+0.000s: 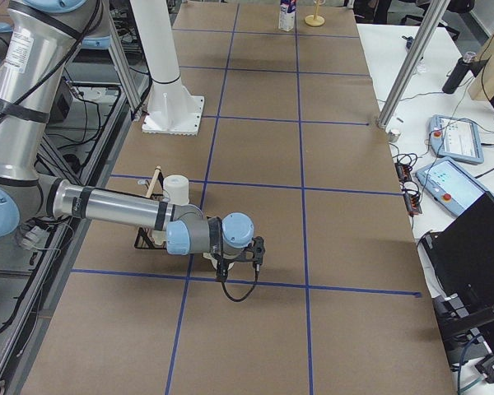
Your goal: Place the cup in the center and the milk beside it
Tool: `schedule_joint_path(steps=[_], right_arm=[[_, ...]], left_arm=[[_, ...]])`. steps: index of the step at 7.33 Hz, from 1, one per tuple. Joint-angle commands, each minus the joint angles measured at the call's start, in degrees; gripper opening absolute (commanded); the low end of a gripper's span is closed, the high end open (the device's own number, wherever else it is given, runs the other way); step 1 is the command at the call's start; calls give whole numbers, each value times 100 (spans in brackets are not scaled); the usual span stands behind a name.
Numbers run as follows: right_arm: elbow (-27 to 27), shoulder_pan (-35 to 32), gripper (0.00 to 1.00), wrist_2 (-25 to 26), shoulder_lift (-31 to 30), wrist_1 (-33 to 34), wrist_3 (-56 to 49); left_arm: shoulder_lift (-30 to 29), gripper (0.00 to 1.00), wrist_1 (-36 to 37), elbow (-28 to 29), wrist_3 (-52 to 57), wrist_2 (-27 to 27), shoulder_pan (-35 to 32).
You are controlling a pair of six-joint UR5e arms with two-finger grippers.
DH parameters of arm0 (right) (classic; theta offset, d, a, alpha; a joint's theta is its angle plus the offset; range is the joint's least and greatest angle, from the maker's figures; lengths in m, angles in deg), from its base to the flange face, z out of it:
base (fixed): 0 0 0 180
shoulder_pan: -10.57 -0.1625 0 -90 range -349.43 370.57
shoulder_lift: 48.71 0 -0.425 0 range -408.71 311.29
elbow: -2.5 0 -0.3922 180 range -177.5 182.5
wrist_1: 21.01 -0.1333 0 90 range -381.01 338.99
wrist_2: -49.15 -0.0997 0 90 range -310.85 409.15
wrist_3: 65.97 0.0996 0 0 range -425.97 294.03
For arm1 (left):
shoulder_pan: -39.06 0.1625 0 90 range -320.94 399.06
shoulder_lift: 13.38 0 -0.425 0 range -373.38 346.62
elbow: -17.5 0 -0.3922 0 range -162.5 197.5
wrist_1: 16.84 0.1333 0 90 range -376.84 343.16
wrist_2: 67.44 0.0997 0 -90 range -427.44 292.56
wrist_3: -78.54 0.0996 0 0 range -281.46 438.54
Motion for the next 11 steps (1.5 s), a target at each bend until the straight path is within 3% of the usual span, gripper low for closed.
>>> schedule_joint_path(steps=[1,2,3,6,8,11], right_arm=[[-26,64,63,2,3,0,0],[-26,73,22,-15,3,0,0],[-26,99,0,-15,3,0,0],[-9,143,0,-59,99,-9,9],[158,-66,0,-741,204,-9,9],[308,-271,0,-789,1631,88,1409]], left_arm=[[0,98,-19,37,9,-7,0],[0,98,-19,54,9,-7,0],[0,98,-36,106,17,-15,0],[9,98,-106,107,9,-24,-9],[18,98,-107,116,9,-33,0],[18,98,-107,142,17,-33,-9]])
